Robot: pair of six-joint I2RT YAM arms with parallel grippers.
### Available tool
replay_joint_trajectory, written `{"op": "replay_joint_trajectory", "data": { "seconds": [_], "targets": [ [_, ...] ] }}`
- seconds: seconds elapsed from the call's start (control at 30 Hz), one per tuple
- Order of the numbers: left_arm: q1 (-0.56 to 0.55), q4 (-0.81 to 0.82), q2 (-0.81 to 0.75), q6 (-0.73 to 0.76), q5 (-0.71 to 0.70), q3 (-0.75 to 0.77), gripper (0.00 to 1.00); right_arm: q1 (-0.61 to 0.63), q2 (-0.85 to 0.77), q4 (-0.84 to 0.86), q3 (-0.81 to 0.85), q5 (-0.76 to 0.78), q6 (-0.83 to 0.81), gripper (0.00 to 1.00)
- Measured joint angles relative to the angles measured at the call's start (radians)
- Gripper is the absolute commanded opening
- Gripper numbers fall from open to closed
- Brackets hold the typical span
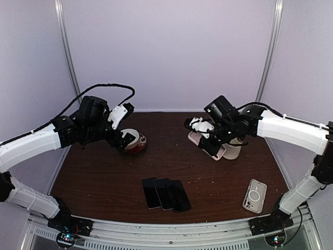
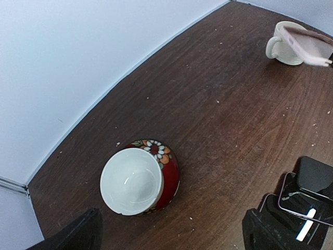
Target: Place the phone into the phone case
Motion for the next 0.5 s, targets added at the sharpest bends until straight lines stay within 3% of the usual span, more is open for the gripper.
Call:
{"op": "replay_joint_trajectory", "data": {
  "seconds": [0.17,0.33,0.37,0.5],
  "targets": [
    [0.003,0.005,-0.008,0.02,-0.046,-0.015,0.98,0.0,0.19,0.021,0.0,-0.024,-0.602,0.0],
    [0.009,0.013,-0.012,0.036,-0.068,-0.025,0.97,0.0,0.272,-0.107,0.021,-0.114,-0.948,0.0],
    [0.01,0.013,-0.012,0.038,-0.07,-0.027,0.97,0.0,0.272,-0.126,0.021,-0.134,-0.991,0.04],
    [0.014,0.02,-0.011,0.043,-0.072,-0.032,0.98,0.011,0.267,-0.168,0.003,-0.2,-1.115,0.39]
  ]
}}
